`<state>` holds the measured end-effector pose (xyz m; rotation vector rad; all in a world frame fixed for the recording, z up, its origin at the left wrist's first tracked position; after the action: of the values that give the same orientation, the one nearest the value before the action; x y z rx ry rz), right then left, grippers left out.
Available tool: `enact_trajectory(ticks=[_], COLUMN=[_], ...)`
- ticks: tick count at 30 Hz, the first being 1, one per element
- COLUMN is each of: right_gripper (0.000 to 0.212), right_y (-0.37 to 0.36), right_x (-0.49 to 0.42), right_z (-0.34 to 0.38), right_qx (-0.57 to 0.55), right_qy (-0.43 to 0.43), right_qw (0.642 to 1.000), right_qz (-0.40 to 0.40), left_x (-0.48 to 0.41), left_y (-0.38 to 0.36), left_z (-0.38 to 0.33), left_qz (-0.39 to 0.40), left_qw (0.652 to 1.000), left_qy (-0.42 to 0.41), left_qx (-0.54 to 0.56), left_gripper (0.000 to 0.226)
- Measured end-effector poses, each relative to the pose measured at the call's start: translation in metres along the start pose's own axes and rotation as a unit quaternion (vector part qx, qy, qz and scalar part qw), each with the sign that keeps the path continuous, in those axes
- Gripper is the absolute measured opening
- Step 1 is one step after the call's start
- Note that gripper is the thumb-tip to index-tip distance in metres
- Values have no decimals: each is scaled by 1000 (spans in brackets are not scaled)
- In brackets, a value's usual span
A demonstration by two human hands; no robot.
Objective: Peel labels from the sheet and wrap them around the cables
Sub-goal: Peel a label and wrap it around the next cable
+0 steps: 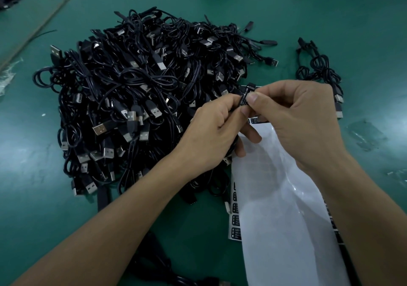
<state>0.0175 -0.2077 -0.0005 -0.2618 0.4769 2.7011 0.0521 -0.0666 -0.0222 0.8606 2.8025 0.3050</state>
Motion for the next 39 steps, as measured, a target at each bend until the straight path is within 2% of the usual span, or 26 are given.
enact_trajectory(ticks=[39], right_gripper=[12], right_y=[0], right_x=[-1], right_z=[-2], right_qx=[-3], right_qy=[2], right_qw=[1000], right_qz=[-1], left_x=[0], left_y=[-1], left_z=[-2], left_qz=[-2], left_qw=[1000], left_qy=[-6], left_qx=[10], left_gripper=[19])
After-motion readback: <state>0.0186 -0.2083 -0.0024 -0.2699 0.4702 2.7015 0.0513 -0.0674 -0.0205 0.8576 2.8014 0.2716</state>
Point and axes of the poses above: each hand's wrist, its own x-axis away from the middle knuckle, its own y-axis out of the back of the hand, z = x × y, the point moved 3 cm from there along -x, towards the middle knuckle, and after that the axes turned 2 degrees about -y, right-handed, at the moved point
